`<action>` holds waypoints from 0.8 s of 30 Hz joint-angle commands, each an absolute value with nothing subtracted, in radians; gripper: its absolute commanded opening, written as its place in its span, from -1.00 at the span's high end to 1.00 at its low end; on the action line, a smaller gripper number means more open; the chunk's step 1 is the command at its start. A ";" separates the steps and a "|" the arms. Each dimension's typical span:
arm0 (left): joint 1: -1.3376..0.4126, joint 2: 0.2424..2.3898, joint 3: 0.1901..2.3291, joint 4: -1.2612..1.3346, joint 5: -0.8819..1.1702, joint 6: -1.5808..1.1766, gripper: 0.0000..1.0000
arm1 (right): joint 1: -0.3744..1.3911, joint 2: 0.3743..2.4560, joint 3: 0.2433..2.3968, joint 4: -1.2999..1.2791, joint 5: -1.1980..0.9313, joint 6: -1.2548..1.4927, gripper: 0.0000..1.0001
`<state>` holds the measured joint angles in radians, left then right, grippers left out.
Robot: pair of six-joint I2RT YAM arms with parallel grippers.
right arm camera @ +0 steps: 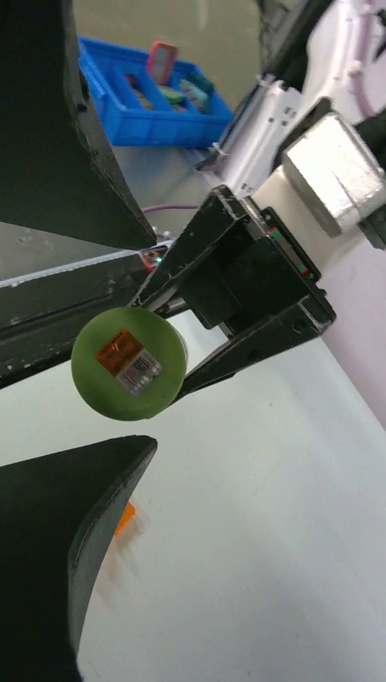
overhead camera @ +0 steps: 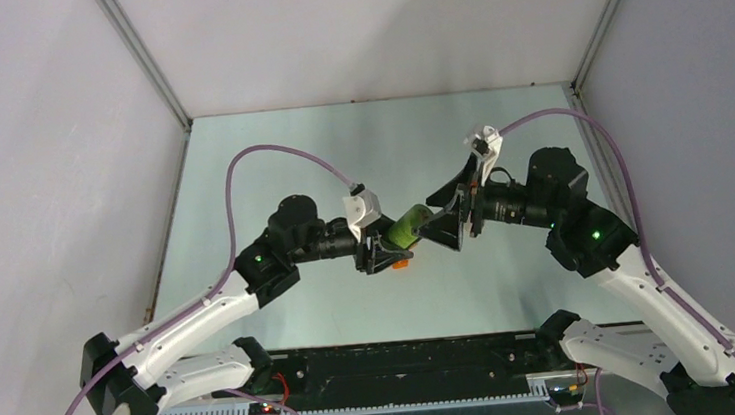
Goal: Sort the pills into containers
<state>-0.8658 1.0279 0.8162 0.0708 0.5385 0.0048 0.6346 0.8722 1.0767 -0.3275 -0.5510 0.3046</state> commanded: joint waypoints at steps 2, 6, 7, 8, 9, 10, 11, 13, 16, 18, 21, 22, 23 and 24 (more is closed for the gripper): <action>-0.871 1.034 0.906 0.070 0.737 0.030 1.00 | 0.629 0.869 1.075 -0.343 -0.661 0.172 -0.68; -0.870 1.025 0.912 0.073 0.771 0.031 1.00 | 0.629 0.884 1.087 -0.327 -0.649 0.174 -0.58; -0.870 1.025 0.914 0.073 0.776 0.031 1.00 | 0.630 0.887 1.093 -0.329 -0.654 0.173 -0.53; -0.870 1.026 0.919 0.072 0.780 0.032 1.00 | 0.630 0.892 1.095 -0.330 -0.654 0.173 -0.49; -0.870 1.028 0.920 0.072 0.787 0.032 1.00 | 0.630 0.895 1.097 -0.333 -0.652 0.173 -0.41; -0.871 1.029 0.925 0.072 0.792 0.033 1.00 | 0.630 0.901 1.099 -0.334 -0.651 0.173 -0.34; -0.871 1.032 0.927 0.072 0.796 0.034 1.00 | 0.630 0.904 1.101 -0.337 -0.648 0.176 -0.19; -0.871 1.037 0.931 0.072 0.797 0.034 1.00 | 0.630 0.917 1.103 -0.333 -0.638 0.188 0.05; -0.871 1.036 0.931 0.078 0.784 0.029 1.00 | 0.630 0.934 1.111 -0.331 -0.614 0.220 0.33; -0.871 1.034 0.932 0.078 0.763 0.028 1.00 | 0.630 0.945 1.116 -0.325 -0.584 0.248 0.45; -0.870 1.031 0.930 0.081 0.720 0.026 1.00 | 0.630 0.955 1.116 -0.315 -0.515 0.308 0.64; -0.871 1.029 0.929 0.082 0.693 0.025 1.00 | 0.630 0.957 1.117 -0.310 -0.456 0.326 0.69; -0.870 1.028 0.929 0.086 0.673 0.021 1.00 | 0.629 0.959 1.117 -0.309 -0.418 0.377 0.73; -0.871 1.027 0.925 0.089 0.630 0.018 1.00 | 0.631 0.961 1.116 -0.311 -0.320 0.405 0.78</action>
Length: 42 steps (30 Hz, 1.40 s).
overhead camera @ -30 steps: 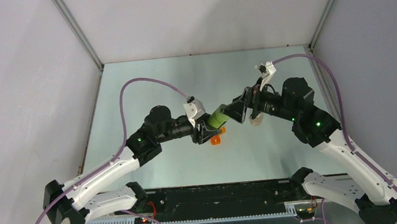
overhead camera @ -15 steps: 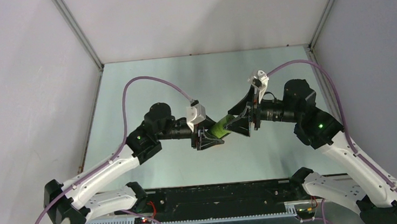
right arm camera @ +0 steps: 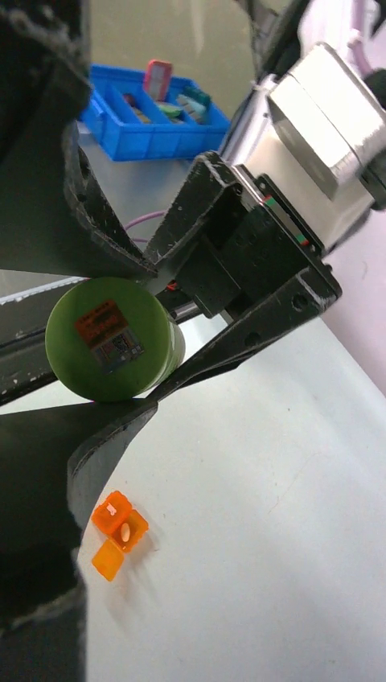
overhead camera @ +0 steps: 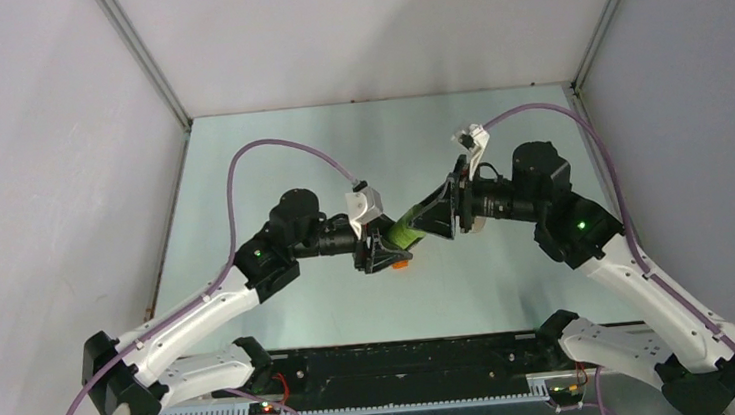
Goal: Sort the pills into containers
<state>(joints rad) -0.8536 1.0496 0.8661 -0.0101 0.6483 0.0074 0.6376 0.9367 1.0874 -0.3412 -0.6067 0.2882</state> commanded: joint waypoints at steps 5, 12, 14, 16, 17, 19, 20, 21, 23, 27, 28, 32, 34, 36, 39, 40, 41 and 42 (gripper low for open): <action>-0.870 1.035 0.919 0.092 0.487 0.008 1.00 | 0.668 0.994 1.142 -0.402 0.076 0.564 0.89; -0.868 1.052 0.917 0.072 0.436 0.008 1.00 | 0.664 0.956 1.143 -0.346 -0.088 0.454 -0.73; -0.869 1.052 0.913 0.070 0.465 0.010 1.00 | 0.639 0.919 1.120 -0.317 -0.251 0.361 -0.86; -0.869 1.052 0.913 0.057 0.508 0.019 1.00 | 0.611 0.878 1.087 -0.304 -0.411 0.274 -0.93; -0.869 1.053 0.915 0.051 0.551 0.025 1.00 | 0.595 0.865 1.078 -0.309 -0.458 0.216 -0.93; -0.869 1.056 0.920 0.031 0.632 0.042 1.00 | 0.578 0.832 1.047 -0.327 -0.610 0.148 -0.95; -0.869 1.056 0.922 0.022 0.661 0.053 1.00 | 0.574 0.816 1.041 -0.334 -0.646 0.106 -0.95; -0.868 1.057 0.925 0.018 0.705 0.056 1.00 | 0.571 0.810 1.036 -0.352 -0.702 0.085 -0.95; -0.869 1.057 0.928 0.012 0.759 0.063 1.00 | 0.570 0.798 1.034 -0.373 -0.753 0.047 -0.94; -0.869 1.061 0.941 0.006 0.823 0.074 1.00 | 0.571 0.807 1.033 -0.387 -0.802 0.018 -0.89; -0.869 1.060 0.945 -0.016 0.830 0.077 1.00 | 0.571 0.811 1.034 -0.387 -0.808 0.018 -0.87; -0.869 1.065 0.949 -0.023 0.852 0.078 1.00 | 0.571 0.843 1.033 -0.375 -0.836 0.040 -0.69; -0.868 1.065 0.950 -0.023 0.847 0.076 1.00 | 0.570 0.855 1.034 -0.360 -0.835 0.060 -0.52; -0.868 1.062 0.950 -0.022 0.819 0.075 1.00 | 0.572 0.866 1.034 -0.331 -0.811 0.099 -0.24; -0.868 1.060 0.950 -0.028 0.736 0.070 1.00 | 0.572 0.878 1.032 -0.285 -0.707 0.191 0.30; -0.869 1.061 0.950 -0.029 0.676 0.067 1.00 | 0.574 0.880 1.024 -0.252 -0.652 0.215 0.41; -0.869 1.061 0.950 -0.034 0.645 0.063 1.00 | 0.576 0.884 1.020 -0.237 -0.620 0.263 0.54; -0.869 1.067 0.955 -0.037 0.587 0.061 1.00 | 0.587 0.889 1.009 -0.209 -0.545 0.285 0.58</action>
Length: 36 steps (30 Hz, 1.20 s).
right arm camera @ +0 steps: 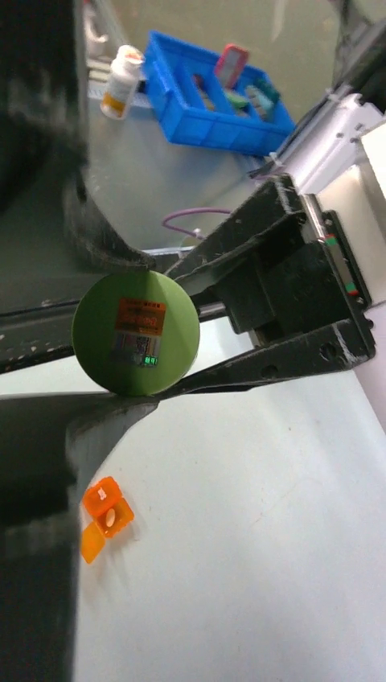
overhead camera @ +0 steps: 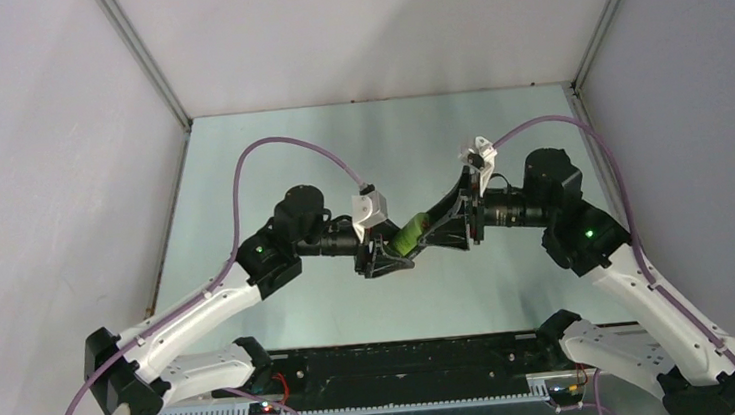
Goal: Sort the pills into containers
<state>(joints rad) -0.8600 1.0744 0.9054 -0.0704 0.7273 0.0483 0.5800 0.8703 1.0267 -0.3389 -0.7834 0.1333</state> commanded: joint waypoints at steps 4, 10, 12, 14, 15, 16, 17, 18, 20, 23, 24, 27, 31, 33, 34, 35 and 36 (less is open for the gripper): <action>-0.868 1.083 0.973 -0.064 0.452 0.052 1.00 | 0.681 0.918 0.997 -0.188 -0.234 0.366 0.67; -0.869 1.074 0.969 -0.081 0.321 0.051 1.00 | 0.742 0.962 0.996 -0.240 0.068 0.490 0.69; -0.869 1.072 0.964 -0.087 0.323 0.056 1.00 | 0.744 0.958 0.996 -0.238 0.061 0.498 0.38; -0.868 1.069 0.954 -0.081 0.332 0.055 1.00 | 0.743 0.948 0.996 -0.222 0.005 0.475 -0.27; -0.869 1.066 0.946 -0.078 0.336 0.055 1.00 | 0.743 0.943 0.996 -0.209 -0.048 0.449 -0.43; -0.868 1.065 0.943 -0.074 0.341 0.056 1.00 | 0.743 0.936 0.996 -0.203 -0.074 0.420 -0.65; -0.867 1.065 0.937 -0.072 0.350 0.057 1.00 | 0.742 0.931 0.996 -0.196 -0.123 0.408 -0.73; -0.868 1.065 0.935 -0.068 0.355 0.056 1.00 | 0.742 0.929 0.998 -0.195 -0.146 0.385 -0.80; -0.868 1.065 0.931 -0.064 0.366 0.056 1.00 | 0.742 0.937 1.013 -0.213 -0.201 0.366 -0.84; -0.868 1.068 0.931 -0.058 0.368 0.053 0.96 | 0.741 0.971 1.040 -0.251 -0.252 0.361 -0.83; -0.867 1.069 0.930 -0.052 0.369 0.052 0.87 | 0.741 0.977 1.042 -0.253 -0.262 0.363 -0.82; -0.867 1.075 0.930 -0.038 0.370 0.050 0.67 | 0.741 1.013 1.052 -0.255 -0.307 0.374 -0.67; -0.868 1.080 0.925 -0.016 0.368 0.048 0.16 | 0.740 1.040 1.061 -0.266 -0.238 0.390 0.08; -0.868 1.076 0.910 -0.007 0.343 0.045 -0.26 | 0.740 1.041 1.061 -0.268 -0.157 0.386 0.28; -0.868 1.070 0.895 0.017 0.330 0.041 -0.36 | 0.741 1.038 1.059 -0.273 -0.078 0.379 0.35; -0.867 1.066 0.887 0.031 0.293 0.038 -0.72 | 0.737 1.036 1.057 -0.274 -0.039 0.367 0.36; -0.867 1.055 0.866 0.044 0.270 0.030 -0.85 | 0.734 1.034 1.048 -0.273 0.056 0.362 0.37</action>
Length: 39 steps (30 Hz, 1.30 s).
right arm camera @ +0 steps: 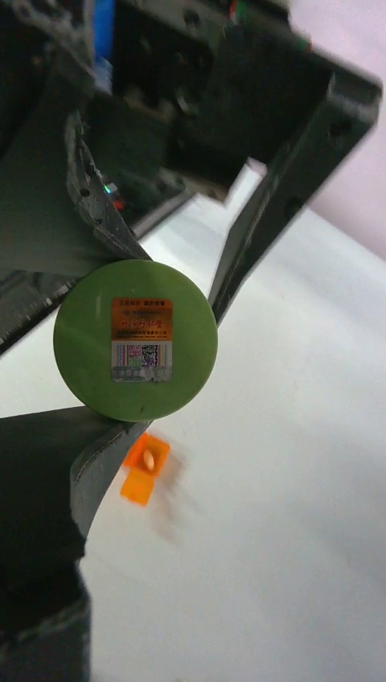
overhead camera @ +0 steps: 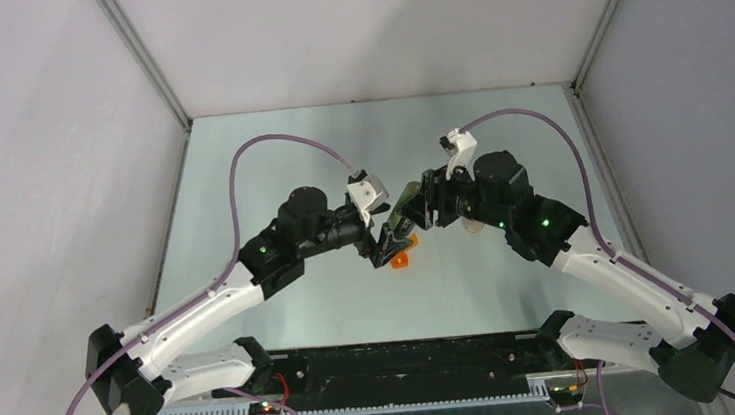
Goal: Sort the pills into containers
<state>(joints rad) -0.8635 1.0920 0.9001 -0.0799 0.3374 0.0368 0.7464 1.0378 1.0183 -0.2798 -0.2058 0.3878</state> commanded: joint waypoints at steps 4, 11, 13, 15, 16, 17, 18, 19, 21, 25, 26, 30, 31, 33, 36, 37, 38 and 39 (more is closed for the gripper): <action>-0.868 1.014 0.781 0.107 0.097 -0.022 -0.99 | 0.689 1.044 0.984 -0.201 0.203 0.305 0.36; -0.812 1.045 0.706 0.114 -0.307 -0.254 -0.99 | 0.636 1.240 0.890 0.099 0.163 0.141 0.28; -0.787 1.077 0.714 0.080 -0.308 -0.311 -0.99 | 0.617 1.312 0.888 0.148 0.136 0.128 0.27; -0.776 1.098 0.707 0.072 -0.312 -0.347 -0.99 | 0.596 1.375 0.888 0.190 0.114 0.127 0.28; -0.773 1.104 0.703 0.075 -0.314 -0.364 -0.99 | 0.588 1.393 0.888 0.202 0.116 0.121 0.28; -0.765 1.114 0.698 0.075 -0.317 -0.373 -0.99 | 0.584 1.434 0.888 0.227 0.114 0.117 0.28; -0.761 1.121 0.696 0.076 -0.317 -0.392 -0.99 | 0.577 1.453 0.888 0.250 0.111 0.111 0.28; -0.751 1.133 0.695 0.077 -0.315 -0.412 -0.98 | 0.574 1.490 0.888 0.258 0.112 0.110 0.28; -0.738 1.157 0.697 0.072 -0.301 -0.443 -0.96 | 0.569 1.542 0.888 0.278 0.110 0.106 0.28; -0.722 1.220 0.721 0.056 -0.261 -0.492 -0.90 | 0.568 1.616 0.888 0.297 0.108 0.102 0.24; -0.722 1.244 0.723 0.056 -0.251 -0.501 -0.89 | 0.567 1.635 0.888 0.299 0.096 0.103 0.24; -0.721 1.327 0.733 0.052 -0.195 -0.575 -0.85 | 0.567 1.657 0.888 0.273 0.095 0.129 0.13; -0.722 1.341 0.734 0.051 -0.172 -0.603 -0.82 | 0.567 1.655 0.888 0.269 0.100 0.134 0.05; -0.721 1.380 0.735 0.059 -0.141 -0.639 -0.79 | 0.567 1.646 0.888 0.255 0.110 0.142 -0.14; -0.723 1.434 0.741 0.069 -0.106 -0.674 -0.79 | 0.567 1.614 0.895 0.222 0.117 0.142 -0.41; -0.723 1.443 0.745 0.065 -0.100 -0.684 -0.80 | 0.567 1.605 0.899 0.195 0.121 0.146 -0.51; -0.726 1.461 0.755 0.051 -0.100 -0.687 -0.82 | 0.567 1.588 0.912 0.177 0.129 0.149 -0.55; -0.728 1.469 0.762 0.040 -0.109 -0.693 -0.85 | 0.567 1.567 0.918 0.140 0.134 0.158 -0.60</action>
<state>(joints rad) -0.7242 1.4376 0.6979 0.0414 -0.1379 -0.6231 0.5671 1.6432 0.8772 0.2024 0.1001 0.1398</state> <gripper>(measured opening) 0.903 0.756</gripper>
